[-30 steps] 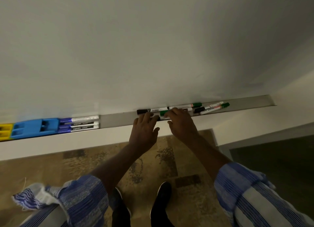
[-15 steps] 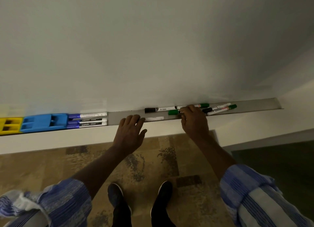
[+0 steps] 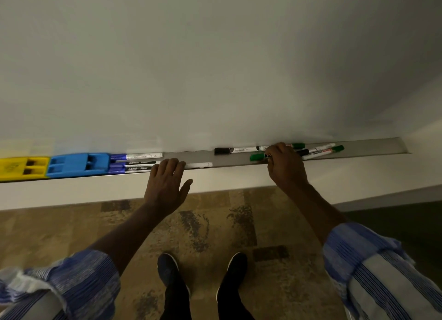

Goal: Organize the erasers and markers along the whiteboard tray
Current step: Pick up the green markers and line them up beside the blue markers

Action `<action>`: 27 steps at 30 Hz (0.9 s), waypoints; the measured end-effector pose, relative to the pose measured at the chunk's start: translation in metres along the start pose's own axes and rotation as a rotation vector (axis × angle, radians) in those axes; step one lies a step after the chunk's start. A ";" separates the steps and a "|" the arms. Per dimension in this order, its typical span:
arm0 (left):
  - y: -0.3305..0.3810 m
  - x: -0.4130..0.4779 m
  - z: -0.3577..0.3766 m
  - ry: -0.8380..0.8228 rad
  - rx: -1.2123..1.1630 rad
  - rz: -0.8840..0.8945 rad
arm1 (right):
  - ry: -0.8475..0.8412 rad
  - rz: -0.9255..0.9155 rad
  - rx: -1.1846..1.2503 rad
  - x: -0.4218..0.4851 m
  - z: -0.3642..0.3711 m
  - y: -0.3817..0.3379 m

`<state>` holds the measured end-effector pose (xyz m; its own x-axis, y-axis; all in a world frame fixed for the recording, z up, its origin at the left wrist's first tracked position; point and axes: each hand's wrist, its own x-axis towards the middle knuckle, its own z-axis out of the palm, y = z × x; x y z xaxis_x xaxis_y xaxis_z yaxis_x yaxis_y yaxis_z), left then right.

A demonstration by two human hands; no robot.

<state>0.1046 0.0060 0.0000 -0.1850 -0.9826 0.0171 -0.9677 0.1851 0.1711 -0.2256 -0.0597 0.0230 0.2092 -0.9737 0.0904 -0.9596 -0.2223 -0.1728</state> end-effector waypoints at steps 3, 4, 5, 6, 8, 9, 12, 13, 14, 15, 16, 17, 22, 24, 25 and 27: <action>-0.001 -0.003 0.000 -0.011 0.006 0.002 | -0.012 -0.032 -0.010 -0.002 0.000 -0.002; -0.001 -0.003 0.000 -0.011 0.006 0.000 | -0.017 -0.044 -0.002 -0.003 0.000 -0.003; 0.000 -0.004 0.000 -0.010 0.004 -0.005 | -0.026 -0.055 0.011 -0.005 0.000 -0.004; 0.000 -0.005 0.000 -0.009 0.002 -0.010 | -0.037 -0.063 0.021 -0.006 0.001 -0.006; 0.001 -0.006 0.000 -0.006 -0.002 -0.014 | -0.061 -0.073 0.023 -0.007 0.001 -0.007; 0.002 -0.006 0.000 -0.004 -0.003 -0.012 | -0.074 -0.078 0.020 -0.007 0.001 -0.008; 0.005 -0.006 0.000 0.001 -0.021 -0.003 | -0.103 -0.094 0.016 -0.005 0.001 -0.009; 0.007 -0.005 -0.001 0.002 -0.033 -0.003 | -0.110 -0.093 0.017 -0.004 0.001 -0.010; 0.009 -0.004 -0.002 0.005 -0.046 -0.001 | -0.117 -0.092 0.020 -0.003 0.001 -0.011; 0.011 -0.003 -0.003 0.014 -0.058 0.004 | -0.125 -0.094 0.028 -0.001 0.001 -0.012; 0.013 -0.002 -0.004 0.027 -0.068 0.012 | -0.134 -0.102 0.037 0.001 0.001 -0.014; 0.016 0.000 -0.006 0.042 -0.080 0.022 | -0.141 -0.116 0.043 0.002 0.001 -0.016; 0.041 0.016 -0.019 0.081 -0.225 0.111 | -0.054 -0.205 0.060 0.003 0.001 -0.040; 0.052 0.026 -0.024 0.088 -0.261 0.161 | -0.019 -0.254 0.089 0.003 0.002 -0.057; 0.057 0.030 -0.027 0.091 -0.270 0.182 | -0.007 -0.280 0.106 0.004 0.003 -0.067; 0.063 0.039 -0.032 0.099 -0.306 0.200 | 0.016 -0.316 0.148 0.006 0.004 -0.084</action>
<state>0.0419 -0.0208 0.0427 -0.3330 -0.9269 0.1729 -0.8156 0.3752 0.4406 -0.1429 -0.0471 0.0344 0.4872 -0.8552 0.1768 -0.8101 -0.5183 -0.2740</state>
